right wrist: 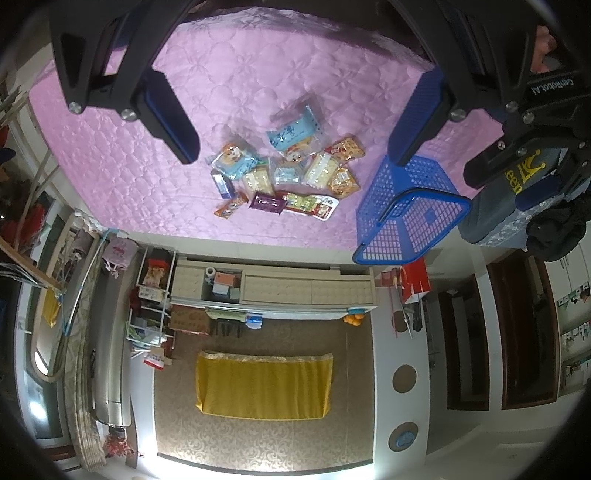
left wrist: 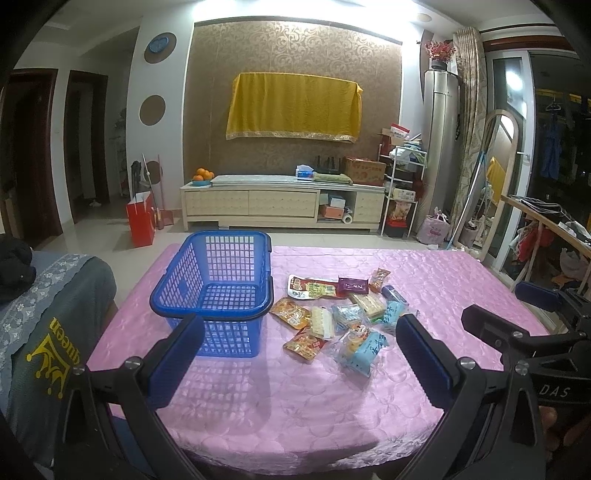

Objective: Organize snacks

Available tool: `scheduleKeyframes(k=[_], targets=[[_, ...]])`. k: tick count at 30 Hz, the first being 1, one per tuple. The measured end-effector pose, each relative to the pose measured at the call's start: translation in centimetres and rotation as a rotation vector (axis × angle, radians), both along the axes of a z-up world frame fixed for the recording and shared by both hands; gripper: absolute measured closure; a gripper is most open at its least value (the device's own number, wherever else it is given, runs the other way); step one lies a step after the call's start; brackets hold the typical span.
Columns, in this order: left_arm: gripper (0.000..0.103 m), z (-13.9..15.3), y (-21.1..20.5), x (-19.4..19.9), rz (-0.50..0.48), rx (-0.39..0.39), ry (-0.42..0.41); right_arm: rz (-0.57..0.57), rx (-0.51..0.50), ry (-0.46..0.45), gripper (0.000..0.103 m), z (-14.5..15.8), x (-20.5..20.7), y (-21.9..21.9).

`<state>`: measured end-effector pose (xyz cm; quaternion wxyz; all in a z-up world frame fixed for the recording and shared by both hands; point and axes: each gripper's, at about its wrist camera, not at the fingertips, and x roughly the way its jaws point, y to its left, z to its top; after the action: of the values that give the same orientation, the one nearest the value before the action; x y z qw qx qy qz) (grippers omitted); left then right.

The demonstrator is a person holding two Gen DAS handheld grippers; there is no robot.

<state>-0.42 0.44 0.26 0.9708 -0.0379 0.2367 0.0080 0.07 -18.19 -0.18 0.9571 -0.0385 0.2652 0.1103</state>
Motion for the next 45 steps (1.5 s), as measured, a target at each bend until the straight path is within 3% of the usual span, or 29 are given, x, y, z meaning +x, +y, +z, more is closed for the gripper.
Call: scheduleKeyframes(k=[33, 45], targets=[[0.0, 0.1, -0.2, -0.2, -0.007, -0.007, -0.005, 0.003, 0.012, 0.011, 0.0, -0.3, 0.1, -0.2], [0.0, 2.1, -1.1, 1.9, -0.048, 0.016, -0.034, -0.01, 0.033, 0.005, 0.0, 1.8, 2.5, -1.4]])
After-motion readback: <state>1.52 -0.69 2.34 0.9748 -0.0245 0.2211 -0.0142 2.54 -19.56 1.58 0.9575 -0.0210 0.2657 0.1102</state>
